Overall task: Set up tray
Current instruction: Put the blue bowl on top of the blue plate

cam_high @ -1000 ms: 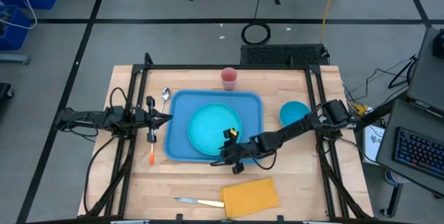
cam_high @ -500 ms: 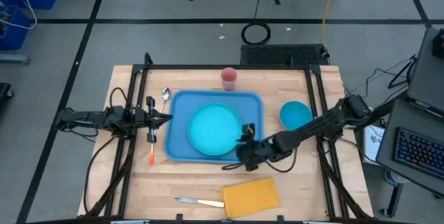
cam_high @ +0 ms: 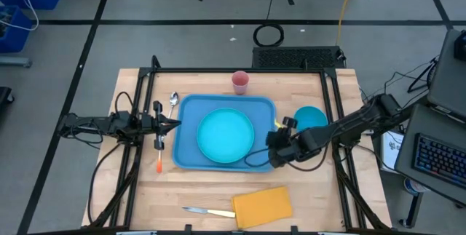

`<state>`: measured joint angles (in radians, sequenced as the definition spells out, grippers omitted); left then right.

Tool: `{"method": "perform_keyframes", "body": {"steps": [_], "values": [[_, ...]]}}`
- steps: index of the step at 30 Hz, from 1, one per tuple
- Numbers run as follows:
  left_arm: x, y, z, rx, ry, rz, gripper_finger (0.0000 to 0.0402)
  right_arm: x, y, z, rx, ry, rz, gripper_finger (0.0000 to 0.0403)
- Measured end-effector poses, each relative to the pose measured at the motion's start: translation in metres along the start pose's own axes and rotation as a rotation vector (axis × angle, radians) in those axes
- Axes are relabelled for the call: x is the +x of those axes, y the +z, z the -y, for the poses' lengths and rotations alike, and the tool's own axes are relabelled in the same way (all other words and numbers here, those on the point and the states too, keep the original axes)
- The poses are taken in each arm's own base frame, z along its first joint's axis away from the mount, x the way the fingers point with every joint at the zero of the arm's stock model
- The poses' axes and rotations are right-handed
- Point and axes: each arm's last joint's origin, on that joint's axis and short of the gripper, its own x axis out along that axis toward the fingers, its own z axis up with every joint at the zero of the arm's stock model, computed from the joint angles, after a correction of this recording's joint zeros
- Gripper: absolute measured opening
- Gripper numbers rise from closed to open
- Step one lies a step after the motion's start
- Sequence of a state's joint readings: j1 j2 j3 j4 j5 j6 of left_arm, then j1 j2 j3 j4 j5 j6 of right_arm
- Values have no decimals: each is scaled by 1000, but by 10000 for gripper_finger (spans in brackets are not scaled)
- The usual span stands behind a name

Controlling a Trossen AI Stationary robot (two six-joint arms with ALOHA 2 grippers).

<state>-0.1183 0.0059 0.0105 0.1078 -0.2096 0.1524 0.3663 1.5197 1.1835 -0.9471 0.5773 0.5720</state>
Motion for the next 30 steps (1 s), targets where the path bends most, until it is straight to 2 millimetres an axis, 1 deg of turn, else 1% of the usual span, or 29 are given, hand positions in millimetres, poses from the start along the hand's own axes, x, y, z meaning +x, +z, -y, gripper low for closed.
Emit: {"method": "perform_keyframes", "body": {"steps": [6,9,13,17,20,25,30], "values": [[0,0,0,0,0,-1,26,4,-8,16,117,-52,-150,187],[0,0,0,0,0,-2,26,5,-11,22,155,-89,-193,206],[0,0,0,0,0,-1,26,5,-13,26,196,-123,-224,226],[0,0,0,0,0,-1,26,7,-19,28,214,-146,-261,236],[0,0,0,0,0,-1,26,13,-29,31,229,-157,-296,237],[0,0,0,0,0,-1,26,21,-53,46,278,-196,-323,232],[0,0,0,0,0,-1,26,22,-78,60,355,-159,-308,229]]}}
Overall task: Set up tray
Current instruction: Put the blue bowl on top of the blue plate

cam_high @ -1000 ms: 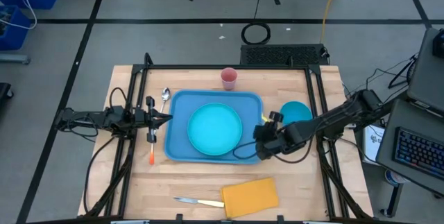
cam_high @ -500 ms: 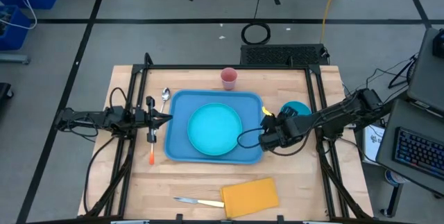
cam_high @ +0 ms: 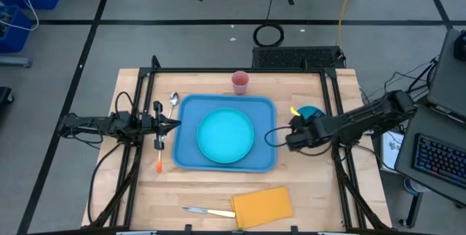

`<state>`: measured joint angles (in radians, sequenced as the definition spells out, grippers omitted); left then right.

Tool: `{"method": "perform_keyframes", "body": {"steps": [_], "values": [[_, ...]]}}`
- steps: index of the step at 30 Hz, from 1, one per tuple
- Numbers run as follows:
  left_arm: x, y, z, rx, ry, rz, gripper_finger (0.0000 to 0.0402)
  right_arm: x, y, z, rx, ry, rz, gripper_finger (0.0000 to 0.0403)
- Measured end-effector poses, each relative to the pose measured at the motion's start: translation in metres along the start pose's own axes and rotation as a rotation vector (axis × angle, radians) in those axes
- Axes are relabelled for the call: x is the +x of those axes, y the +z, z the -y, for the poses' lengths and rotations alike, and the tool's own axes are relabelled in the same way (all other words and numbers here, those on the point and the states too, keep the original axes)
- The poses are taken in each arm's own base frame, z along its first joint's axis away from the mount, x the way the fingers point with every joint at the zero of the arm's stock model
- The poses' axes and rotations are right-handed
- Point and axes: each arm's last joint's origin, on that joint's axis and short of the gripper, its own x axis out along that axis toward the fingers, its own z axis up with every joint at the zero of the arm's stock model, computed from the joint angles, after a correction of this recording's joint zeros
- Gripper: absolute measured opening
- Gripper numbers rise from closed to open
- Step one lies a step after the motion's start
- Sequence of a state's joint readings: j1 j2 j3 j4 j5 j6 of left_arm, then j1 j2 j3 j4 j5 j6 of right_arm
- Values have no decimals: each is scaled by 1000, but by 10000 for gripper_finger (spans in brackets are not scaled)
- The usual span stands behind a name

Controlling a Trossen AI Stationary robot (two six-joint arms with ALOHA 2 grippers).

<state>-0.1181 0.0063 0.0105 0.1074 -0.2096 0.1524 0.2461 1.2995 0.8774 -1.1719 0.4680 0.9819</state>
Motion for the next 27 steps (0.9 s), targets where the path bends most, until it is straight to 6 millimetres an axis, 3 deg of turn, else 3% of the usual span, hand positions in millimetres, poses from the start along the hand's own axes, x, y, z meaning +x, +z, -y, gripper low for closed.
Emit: {"method": "perform_keyframes", "body": {"steps": [7,17,22,27], "values": [[0,0,0,0,0,0,26,13,-17,11,38,201,47,232],[0,0,0,0,-1,0,26,27,-28,15,58,190,28,198],[0,0,0,0,-1,0,26,27,-28,14,58,197,35,149],[0,0,0,0,0,0,26,27,-27,12,32,238,21,62]]}}
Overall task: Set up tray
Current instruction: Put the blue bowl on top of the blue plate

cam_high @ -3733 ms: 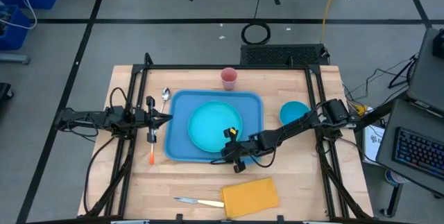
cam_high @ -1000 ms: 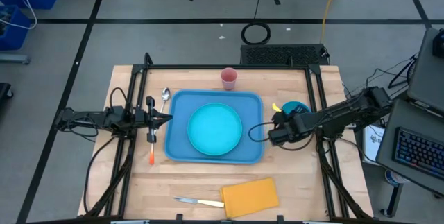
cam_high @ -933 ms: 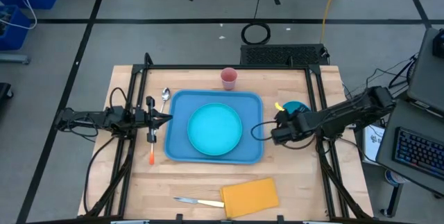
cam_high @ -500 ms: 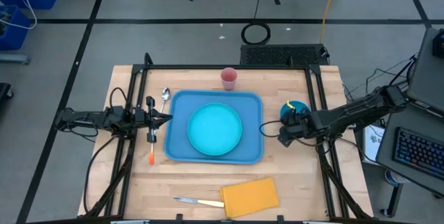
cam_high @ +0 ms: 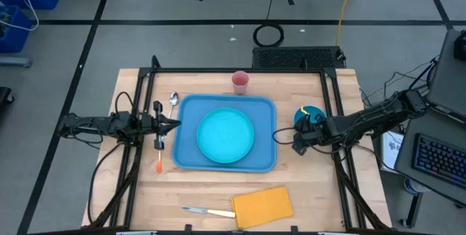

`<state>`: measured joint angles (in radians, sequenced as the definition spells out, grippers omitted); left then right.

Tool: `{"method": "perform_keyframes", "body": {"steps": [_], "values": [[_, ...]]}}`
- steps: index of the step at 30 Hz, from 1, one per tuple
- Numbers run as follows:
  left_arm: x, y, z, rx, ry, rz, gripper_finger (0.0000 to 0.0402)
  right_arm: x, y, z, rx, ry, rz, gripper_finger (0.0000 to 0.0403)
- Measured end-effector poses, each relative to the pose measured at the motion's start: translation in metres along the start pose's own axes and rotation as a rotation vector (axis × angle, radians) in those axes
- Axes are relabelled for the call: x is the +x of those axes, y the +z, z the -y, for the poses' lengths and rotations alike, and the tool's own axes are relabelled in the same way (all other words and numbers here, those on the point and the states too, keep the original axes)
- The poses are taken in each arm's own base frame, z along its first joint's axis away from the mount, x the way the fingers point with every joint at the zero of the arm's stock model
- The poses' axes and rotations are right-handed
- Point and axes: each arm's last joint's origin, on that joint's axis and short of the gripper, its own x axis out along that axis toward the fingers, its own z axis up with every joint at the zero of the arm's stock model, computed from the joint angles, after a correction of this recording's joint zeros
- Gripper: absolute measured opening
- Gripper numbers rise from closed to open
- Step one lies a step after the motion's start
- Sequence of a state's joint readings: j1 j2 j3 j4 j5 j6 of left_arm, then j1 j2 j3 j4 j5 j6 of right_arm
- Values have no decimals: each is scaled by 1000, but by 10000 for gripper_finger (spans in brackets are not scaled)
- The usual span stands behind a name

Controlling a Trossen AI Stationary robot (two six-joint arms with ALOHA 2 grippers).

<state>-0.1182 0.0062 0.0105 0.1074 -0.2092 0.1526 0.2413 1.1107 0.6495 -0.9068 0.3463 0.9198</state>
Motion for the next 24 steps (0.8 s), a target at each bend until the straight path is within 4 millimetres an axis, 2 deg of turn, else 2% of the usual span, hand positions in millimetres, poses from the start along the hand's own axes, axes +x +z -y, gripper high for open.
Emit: {"method": "perform_keyframes", "body": {"steps": [2,4,12,24], "values": [[0,0,0,0,0,0,26,0,0,-1,-12,17,-3,22],[0,0,0,0,0,0,26,0,1,-2,-25,24,1,9],[0,0,0,0,0,0,26,0,2,-2,-39,25,16,4],[0,0,0,0,0,0,26,-1,10,-10,-85,66,131,1]]}}
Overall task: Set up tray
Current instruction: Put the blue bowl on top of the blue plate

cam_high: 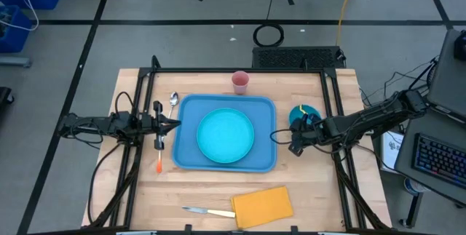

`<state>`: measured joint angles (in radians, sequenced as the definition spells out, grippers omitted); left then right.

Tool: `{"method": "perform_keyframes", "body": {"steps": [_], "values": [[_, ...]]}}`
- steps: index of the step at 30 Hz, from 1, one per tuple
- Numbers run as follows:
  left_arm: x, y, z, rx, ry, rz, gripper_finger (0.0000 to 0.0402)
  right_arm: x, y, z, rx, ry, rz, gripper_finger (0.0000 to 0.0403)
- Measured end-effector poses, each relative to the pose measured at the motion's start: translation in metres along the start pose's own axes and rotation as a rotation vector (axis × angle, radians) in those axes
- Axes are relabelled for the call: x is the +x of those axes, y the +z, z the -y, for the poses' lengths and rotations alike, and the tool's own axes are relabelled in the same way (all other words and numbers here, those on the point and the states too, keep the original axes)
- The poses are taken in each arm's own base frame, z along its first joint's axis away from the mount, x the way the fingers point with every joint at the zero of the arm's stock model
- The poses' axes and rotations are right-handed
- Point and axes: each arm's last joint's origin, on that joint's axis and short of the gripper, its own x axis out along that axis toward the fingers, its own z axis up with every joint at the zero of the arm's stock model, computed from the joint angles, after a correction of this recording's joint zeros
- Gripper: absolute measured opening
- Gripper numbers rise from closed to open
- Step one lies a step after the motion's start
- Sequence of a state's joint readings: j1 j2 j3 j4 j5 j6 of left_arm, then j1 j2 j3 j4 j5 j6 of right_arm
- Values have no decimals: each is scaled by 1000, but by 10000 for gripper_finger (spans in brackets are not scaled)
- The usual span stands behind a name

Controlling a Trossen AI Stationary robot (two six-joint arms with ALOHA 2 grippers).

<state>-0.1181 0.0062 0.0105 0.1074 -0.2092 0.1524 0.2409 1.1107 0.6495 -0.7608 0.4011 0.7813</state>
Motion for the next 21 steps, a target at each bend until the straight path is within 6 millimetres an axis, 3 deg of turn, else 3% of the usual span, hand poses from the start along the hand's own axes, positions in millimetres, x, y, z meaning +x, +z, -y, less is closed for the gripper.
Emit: {"method": "perform_keyframes", "body": {"steps": [21], "values": [[0,0,0,0,0,0,26,-29,43,-24,-129,147,311,0]]}}
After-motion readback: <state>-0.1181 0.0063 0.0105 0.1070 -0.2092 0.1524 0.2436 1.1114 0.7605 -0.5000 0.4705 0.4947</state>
